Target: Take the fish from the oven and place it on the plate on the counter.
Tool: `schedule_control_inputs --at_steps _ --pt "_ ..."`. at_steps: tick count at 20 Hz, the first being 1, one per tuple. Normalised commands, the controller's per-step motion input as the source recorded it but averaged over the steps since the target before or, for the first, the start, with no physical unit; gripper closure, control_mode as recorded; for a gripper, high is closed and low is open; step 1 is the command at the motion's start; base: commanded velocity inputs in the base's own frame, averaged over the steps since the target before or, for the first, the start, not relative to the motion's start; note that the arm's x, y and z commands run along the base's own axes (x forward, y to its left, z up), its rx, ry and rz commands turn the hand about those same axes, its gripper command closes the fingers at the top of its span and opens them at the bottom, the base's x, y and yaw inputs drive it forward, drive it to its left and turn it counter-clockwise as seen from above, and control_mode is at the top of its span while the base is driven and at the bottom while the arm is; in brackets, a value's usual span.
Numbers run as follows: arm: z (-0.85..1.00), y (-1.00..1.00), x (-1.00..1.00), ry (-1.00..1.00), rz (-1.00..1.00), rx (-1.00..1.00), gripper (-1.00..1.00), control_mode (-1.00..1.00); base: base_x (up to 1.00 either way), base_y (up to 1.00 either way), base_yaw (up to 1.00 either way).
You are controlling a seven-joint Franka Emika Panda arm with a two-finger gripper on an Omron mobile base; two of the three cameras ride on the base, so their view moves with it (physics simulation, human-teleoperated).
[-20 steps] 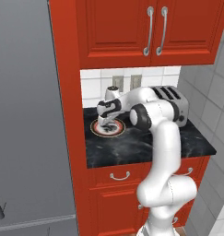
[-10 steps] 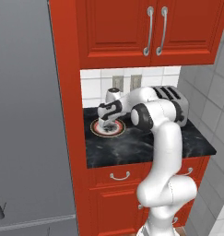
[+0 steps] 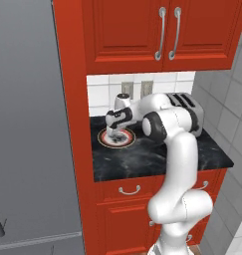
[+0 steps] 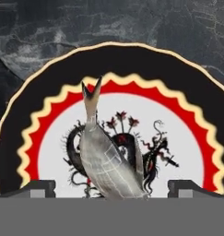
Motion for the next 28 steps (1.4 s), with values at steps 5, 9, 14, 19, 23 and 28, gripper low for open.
schedule_control_inputs --at_steps 5,9,14,19,23,28 --pt "0.34 -0.11 -0.43 -0.03 -0.01 0.01 -1.00 -1.00 0.00 0.00 0.00" --pt "0.21 -0.35 -0.99 -0.03 -0.08 0.06 -1.00 -1.00 0.00 0.00 0.00" --pt "0.17 -0.41 -1.00 0.00 -0.12 0.09 -1.00 -1.00 0.00 0.00 0.00" --pt "0.53 -0.35 -0.95 -0.06 -0.12 0.05 -1.00 -1.00 0.00 0.00 0.00" --pt "0.99 -0.22 -0.71 -0.07 -0.08 0.00 -1.00 -1.00 0.00 0.00 0.00" --pt "1.00 -0.36 -0.66 0.00 -0.06 0.00 -1.00 -1.00 0.00 0.00 0.00"
